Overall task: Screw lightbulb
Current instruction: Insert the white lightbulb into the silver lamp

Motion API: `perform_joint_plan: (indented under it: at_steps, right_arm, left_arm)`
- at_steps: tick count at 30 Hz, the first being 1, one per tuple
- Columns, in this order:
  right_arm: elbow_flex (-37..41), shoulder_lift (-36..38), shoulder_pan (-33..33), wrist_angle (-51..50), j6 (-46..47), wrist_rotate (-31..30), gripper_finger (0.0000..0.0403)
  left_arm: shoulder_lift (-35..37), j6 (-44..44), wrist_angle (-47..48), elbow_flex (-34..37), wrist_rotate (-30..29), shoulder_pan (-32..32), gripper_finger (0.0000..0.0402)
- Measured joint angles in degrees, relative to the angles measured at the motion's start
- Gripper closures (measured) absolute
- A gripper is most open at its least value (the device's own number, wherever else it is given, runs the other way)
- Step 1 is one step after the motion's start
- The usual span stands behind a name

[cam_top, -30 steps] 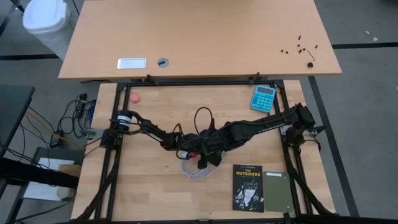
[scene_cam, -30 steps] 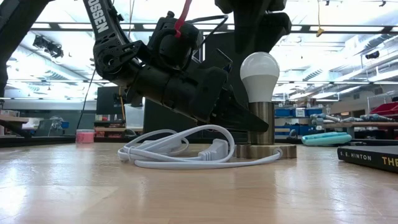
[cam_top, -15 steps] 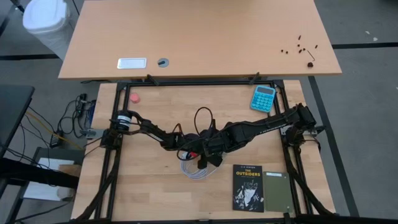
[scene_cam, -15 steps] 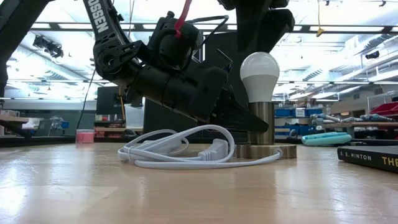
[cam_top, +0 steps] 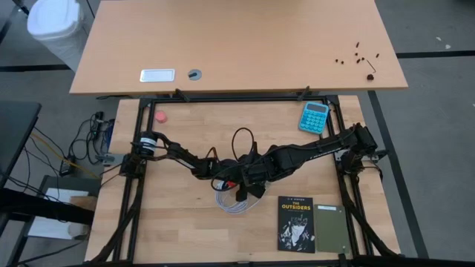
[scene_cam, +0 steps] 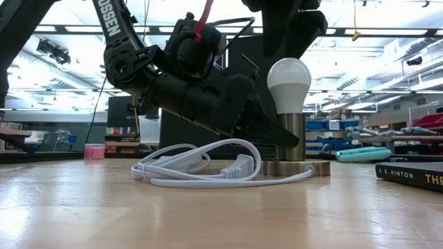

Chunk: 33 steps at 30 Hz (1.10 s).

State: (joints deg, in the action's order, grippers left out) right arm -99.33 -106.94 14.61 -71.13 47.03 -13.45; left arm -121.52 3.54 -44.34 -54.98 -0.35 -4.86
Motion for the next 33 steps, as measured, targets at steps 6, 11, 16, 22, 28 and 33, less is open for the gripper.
perform_joint_plan:
  at_steps: [6, 11, 16, 22, 28, 33]
  right_arm:
    - [0.0, 0.0, 0.3, 0.0, 0.1, 0.0, 0.0046]
    - [0.1, 0.4, 1.7, -1.1, 1.8, -2.5, 0.0046]
    - [0.1, 1.5, 3.7, -2.3, 3.2, -6.2, 0.0046]
    - [0.1, 2.0, 5.2, -2.4, 3.9, -7.4, 0.0046]
    - [0.1, 1.9, 6.4, -2.8, 4.8, -8.2, 0.0046]
    - [0.1, 1.9, 7.6, -3.8, 5.2, -12.0, 0.0046]
  left_arm:
    - [0.0, 0.0, 0.0, 0.0, 0.0, 0.0, 0.0218]
    - [0.0, 0.0, 0.0, 0.0, 0.0, 0.0, 0.0218]
    - [0.0, 0.0, 0.0, 0.0, -0.1, 0.0, 0.0218]
    - [0.0, 0.0, 0.0, 0.0, -0.2, 0.0, 0.0218]
    - [0.0, 0.1, 0.0, 0.0, -0.4, 0.0, 0.0218]
    - [0.0, 0.1, 0.1, 0.0, -0.5, 0.0, 0.0218]
